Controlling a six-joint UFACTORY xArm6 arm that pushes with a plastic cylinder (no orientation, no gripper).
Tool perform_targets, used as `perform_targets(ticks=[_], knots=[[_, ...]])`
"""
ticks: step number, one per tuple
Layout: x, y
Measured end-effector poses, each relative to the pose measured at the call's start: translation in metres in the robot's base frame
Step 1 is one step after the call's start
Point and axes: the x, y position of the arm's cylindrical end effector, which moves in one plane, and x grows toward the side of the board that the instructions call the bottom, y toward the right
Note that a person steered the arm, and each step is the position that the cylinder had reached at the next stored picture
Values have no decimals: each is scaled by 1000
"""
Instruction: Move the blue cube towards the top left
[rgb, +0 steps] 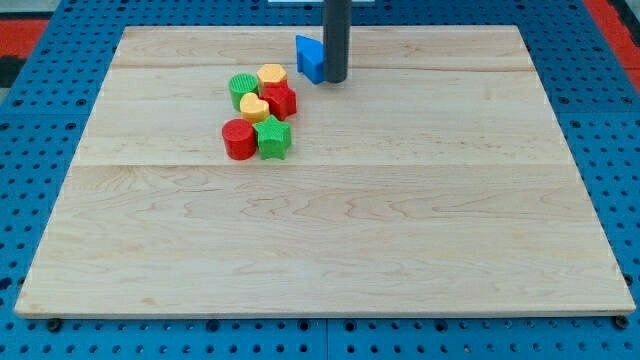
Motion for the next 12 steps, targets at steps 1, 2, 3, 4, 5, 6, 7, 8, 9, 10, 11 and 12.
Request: perform_targets(ticks=[1,2,3,4,5,6,7,8,9,10,11,12], knots=[[1,-31],[-3,-1],[-15,14],[-29,-29],[-37,-72],[-39,-123],[-49,-152],[-68,-158],[-70,-162],[-70,-158],[-81,-142],[-98,-119]])
